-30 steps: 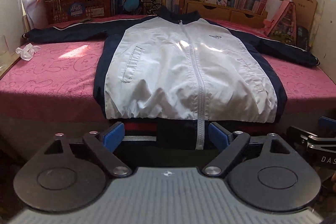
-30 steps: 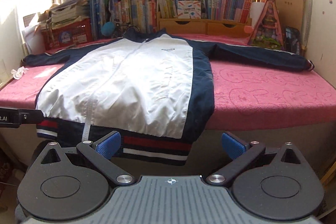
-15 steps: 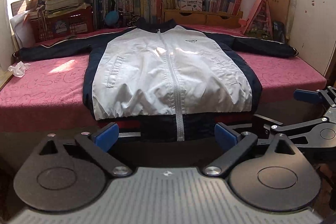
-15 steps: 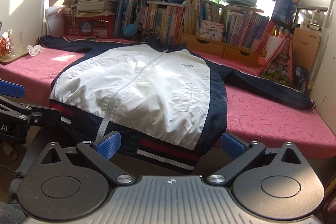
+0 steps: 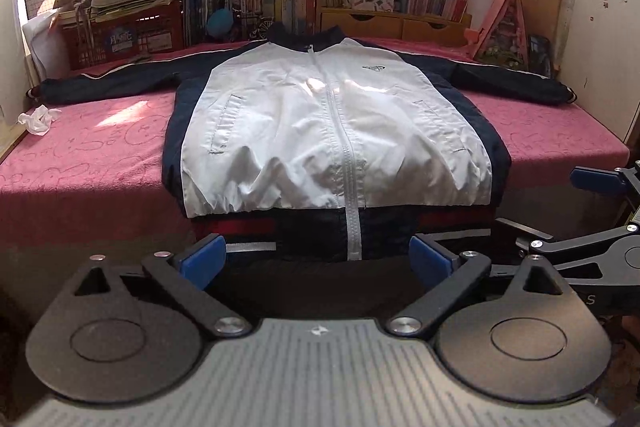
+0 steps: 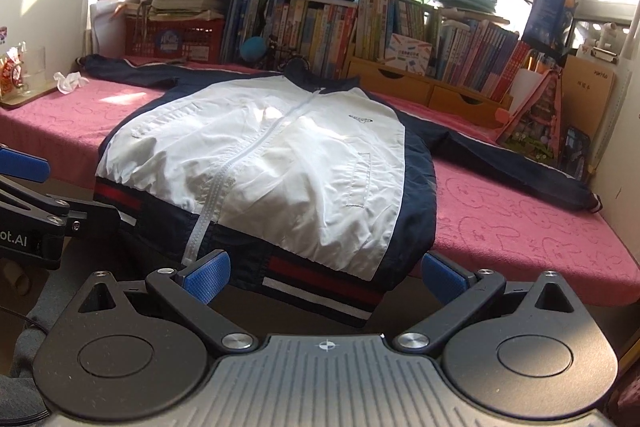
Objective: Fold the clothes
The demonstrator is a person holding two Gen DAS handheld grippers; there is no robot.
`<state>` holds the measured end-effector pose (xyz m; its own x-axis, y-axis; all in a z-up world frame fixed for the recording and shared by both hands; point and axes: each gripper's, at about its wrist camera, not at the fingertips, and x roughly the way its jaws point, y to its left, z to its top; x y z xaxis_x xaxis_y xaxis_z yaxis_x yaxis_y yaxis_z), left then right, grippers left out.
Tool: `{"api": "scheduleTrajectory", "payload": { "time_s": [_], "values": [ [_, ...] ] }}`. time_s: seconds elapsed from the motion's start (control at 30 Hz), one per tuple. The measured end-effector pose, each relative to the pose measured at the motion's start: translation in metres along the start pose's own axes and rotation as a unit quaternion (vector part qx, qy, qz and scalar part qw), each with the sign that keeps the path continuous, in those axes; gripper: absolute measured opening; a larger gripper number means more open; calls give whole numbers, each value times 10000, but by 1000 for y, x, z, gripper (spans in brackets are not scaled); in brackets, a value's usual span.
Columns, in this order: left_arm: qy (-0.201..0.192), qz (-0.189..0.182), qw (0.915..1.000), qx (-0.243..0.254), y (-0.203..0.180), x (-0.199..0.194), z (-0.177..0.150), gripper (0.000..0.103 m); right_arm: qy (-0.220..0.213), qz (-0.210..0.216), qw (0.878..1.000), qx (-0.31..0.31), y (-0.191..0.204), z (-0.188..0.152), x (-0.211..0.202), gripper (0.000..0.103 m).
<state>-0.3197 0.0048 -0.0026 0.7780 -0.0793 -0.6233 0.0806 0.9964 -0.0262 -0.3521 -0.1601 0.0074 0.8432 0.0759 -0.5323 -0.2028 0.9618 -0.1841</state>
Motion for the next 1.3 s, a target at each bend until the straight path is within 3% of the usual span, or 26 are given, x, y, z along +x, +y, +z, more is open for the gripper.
{"api": "scheduleTrajectory", "payload": {
  "time_s": [0.37,0.87,1.23,1.3],
  "values": [
    [46,56,10000,-27,4,3,-3,100,421,72,9991,-44,7,-3,9,103],
    [75,63,9999,-37,4,5,-5,100,483,76,9983,-325,15,-4,8,103],
    [61,-4,10000,23,5,24,9,100,287,39,9994,-196,5,-2,9,103],
    [-57,68,9999,70,5,35,25,100,-34,-26,9997,247,-17,-3,7,103]
  ]
}}
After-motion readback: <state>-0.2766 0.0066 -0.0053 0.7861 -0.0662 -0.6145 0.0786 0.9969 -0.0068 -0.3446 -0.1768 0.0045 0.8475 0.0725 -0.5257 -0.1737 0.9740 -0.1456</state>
